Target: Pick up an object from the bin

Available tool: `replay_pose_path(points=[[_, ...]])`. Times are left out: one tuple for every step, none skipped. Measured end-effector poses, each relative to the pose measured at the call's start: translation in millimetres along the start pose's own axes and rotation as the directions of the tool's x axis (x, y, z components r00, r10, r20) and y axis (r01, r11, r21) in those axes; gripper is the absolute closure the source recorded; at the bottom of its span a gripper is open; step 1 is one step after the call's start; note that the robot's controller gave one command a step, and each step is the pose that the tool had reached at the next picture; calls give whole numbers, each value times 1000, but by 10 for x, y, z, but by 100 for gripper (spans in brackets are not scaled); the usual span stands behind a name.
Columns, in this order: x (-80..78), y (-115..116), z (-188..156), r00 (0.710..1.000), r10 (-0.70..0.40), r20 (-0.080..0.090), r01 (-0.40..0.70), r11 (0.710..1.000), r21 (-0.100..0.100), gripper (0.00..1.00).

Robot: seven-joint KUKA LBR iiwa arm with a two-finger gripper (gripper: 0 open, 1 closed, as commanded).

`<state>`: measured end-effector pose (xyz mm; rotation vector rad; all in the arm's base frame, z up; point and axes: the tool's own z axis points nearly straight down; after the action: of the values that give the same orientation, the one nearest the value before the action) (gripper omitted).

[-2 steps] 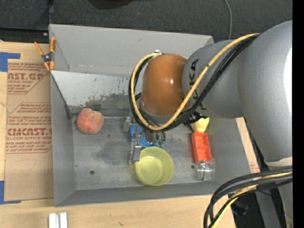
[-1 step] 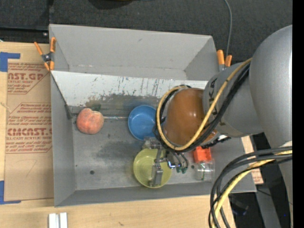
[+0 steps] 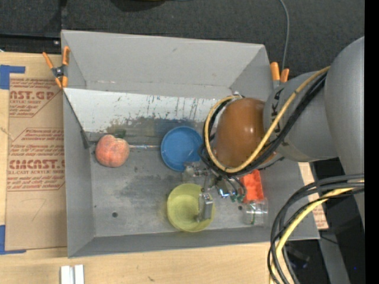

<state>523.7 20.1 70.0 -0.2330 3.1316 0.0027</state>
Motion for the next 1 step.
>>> replay_pose_path(points=[[218,296,-9,995,104,2,-104,995,-1,0]])
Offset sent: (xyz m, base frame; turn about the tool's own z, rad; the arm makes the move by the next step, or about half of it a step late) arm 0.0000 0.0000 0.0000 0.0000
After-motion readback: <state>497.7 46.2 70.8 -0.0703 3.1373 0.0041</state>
